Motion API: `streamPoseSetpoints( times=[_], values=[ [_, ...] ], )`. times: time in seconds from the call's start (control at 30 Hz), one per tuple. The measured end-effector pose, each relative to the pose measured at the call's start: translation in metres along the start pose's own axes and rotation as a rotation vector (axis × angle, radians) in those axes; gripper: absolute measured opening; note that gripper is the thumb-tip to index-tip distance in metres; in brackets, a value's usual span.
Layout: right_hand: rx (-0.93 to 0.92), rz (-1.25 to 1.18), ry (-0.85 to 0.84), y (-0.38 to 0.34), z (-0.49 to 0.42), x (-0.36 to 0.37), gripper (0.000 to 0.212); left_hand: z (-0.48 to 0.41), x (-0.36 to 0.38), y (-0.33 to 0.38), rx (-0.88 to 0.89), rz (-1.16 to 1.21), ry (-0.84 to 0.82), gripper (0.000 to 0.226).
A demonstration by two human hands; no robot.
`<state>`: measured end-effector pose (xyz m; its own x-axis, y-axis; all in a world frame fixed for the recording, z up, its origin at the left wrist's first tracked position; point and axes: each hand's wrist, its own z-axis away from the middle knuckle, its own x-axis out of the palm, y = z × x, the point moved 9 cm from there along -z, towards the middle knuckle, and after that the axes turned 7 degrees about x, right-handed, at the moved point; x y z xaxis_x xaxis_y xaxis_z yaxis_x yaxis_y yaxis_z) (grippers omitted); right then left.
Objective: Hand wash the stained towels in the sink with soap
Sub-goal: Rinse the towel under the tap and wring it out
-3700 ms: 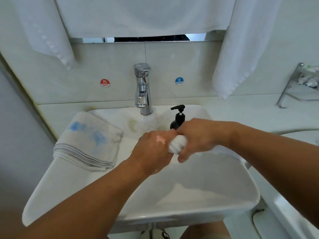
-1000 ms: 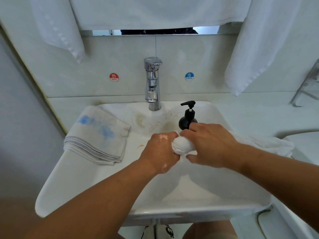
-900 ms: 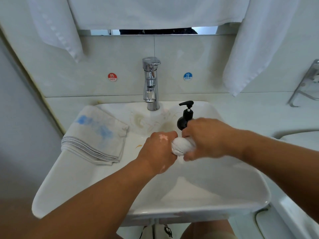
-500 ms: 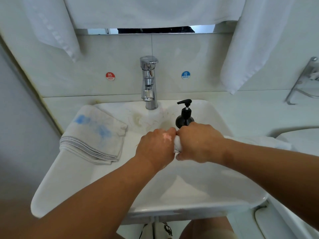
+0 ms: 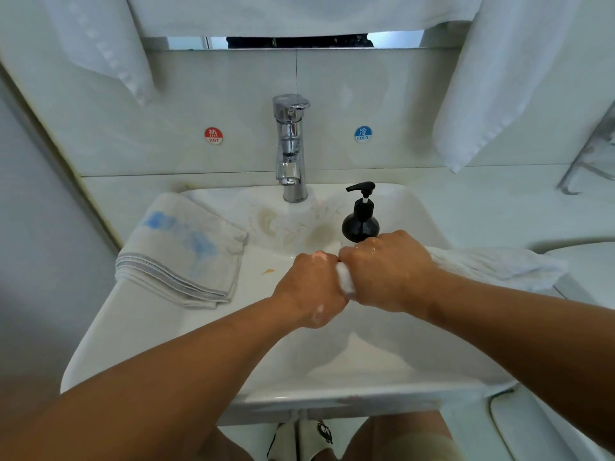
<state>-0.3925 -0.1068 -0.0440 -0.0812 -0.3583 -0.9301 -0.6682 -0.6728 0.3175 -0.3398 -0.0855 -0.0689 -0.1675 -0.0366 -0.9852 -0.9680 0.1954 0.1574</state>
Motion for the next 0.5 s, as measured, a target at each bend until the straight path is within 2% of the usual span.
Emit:
streamPoseSetpoints(
  times=[0.2, 0.27, 0.5],
  values=[
    [-0.019, 0.009, -0.017, 0.002, -0.002, 0.001, 0.014, 0.005, -0.001, -0.008, -0.130, 0.250, 0.027, 0.011],
    [-0.026, 0.011, -0.020, 0.002, -0.002, 0.000, 0.014, 0.005, 0.001, -0.007, -0.151, 0.268, -0.011, 0.013],
    [-0.025, 0.022, -0.013, 0.003, -0.002, -0.004, 0.013, 0.006, 0.004, -0.014, -0.235, 0.407, 0.019, 0.012]
  ],
)
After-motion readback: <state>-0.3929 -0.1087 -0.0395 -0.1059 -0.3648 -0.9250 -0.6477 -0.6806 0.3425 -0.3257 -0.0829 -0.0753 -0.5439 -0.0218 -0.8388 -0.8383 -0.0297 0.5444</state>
